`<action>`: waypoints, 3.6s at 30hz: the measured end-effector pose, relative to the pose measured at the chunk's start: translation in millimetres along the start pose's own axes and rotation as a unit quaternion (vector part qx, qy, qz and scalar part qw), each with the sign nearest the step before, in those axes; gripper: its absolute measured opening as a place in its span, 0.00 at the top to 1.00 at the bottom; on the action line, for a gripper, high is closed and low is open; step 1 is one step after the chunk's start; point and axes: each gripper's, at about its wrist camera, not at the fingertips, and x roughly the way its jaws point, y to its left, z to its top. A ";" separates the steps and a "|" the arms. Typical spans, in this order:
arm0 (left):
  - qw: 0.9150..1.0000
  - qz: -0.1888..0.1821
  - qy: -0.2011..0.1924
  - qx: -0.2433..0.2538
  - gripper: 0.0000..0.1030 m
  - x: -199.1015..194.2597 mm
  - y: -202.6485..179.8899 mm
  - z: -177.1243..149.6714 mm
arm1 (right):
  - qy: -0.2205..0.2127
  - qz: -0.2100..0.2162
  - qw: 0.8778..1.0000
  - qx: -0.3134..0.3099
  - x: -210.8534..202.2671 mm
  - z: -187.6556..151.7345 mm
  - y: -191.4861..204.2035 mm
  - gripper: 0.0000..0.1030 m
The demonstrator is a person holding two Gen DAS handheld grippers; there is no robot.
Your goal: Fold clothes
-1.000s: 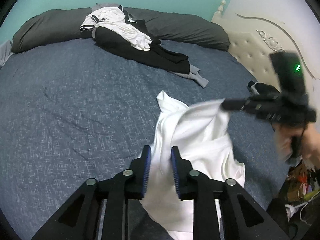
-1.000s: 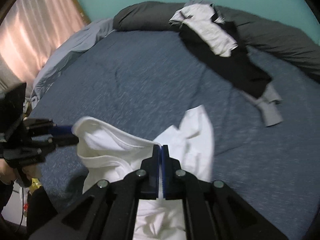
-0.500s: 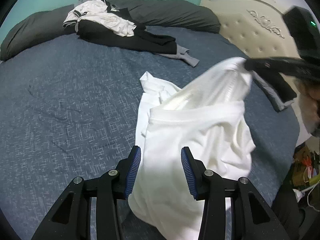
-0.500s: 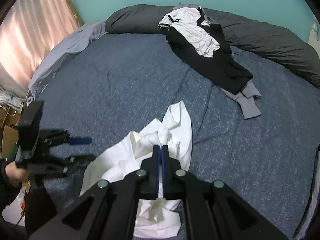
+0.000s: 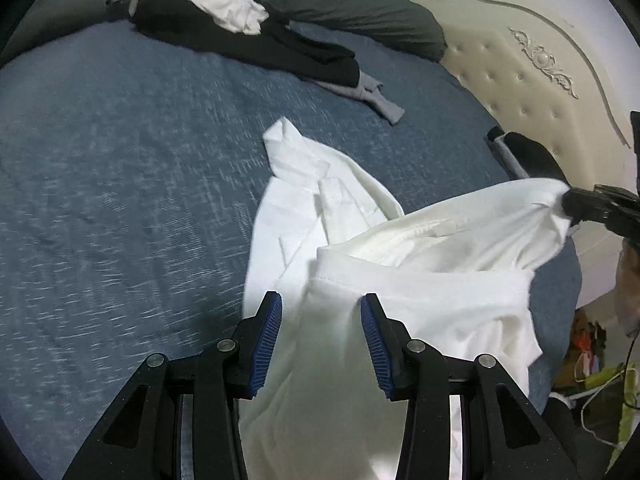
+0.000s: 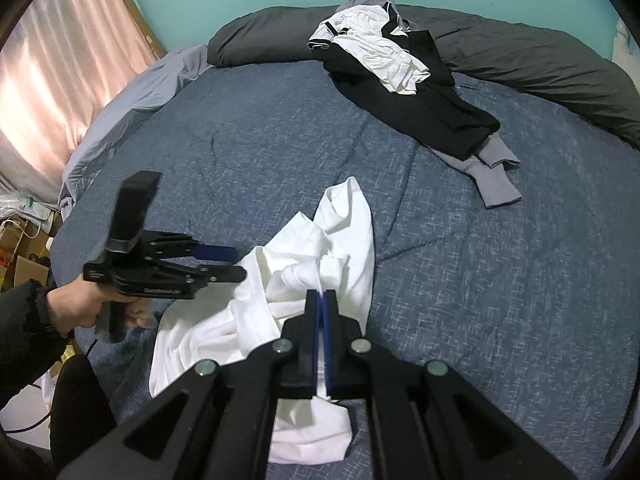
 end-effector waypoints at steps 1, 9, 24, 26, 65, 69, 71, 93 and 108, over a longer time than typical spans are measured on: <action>1.000 0.002 0.001 0.008 0.89 1.5 -2.7 -0.6 | 0.000 0.000 1.000 0.001 -0.4 0.2 -1.1 0.99; 0.997 0.036 -0.052 0.050 0.98 -51.2 -21.7 3.5 | -0.022 -0.008 1.000 0.010 -24.5 8.6 -0.5 0.99; 0.951 0.123 -0.252 0.132 0.98 -325.6 -116.5 63.7 | -0.172 -0.045 0.984 -0.021 -223.5 86.0 58.8 0.99; 0.942 0.133 -0.272 0.144 0.98 -356.9 -134.2 73.0 | -0.191 -0.055 0.980 -0.030 -255.3 96.8 69.7 0.99; 0.956 0.161 -0.202 0.137 0.98 -323.1 -131.3 33.3 | -0.081 -0.047 0.996 -0.016 -177.0 64.0 89.1 0.99; 0.965 0.163 -0.163 0.127 0.98 -277.0 -109.7 11.1 | -0.036 -0.037 0.999 -0.002 -108.9 44.1 79.4 0.99; 0.968 0.162 -0.151 0.120 0.98 -260.6 -99.6 2.1 | -0.019 -0.034 0.999 0.007 -81.1 35.6 76.1 0.99; 0.983 0.152 -0.077 0.062 0.98 -167.2 -14.4 -41.3 | -0.017 0.055 0.995 0.082 31.7 -10.6 12.9 0.70; 0.985 0.134 -0.080 0.069 0.98 -162.3 -17.6 -44.4 | 0.061 0.021 0.998 -0.007 94.6 16.8 11.1 0.53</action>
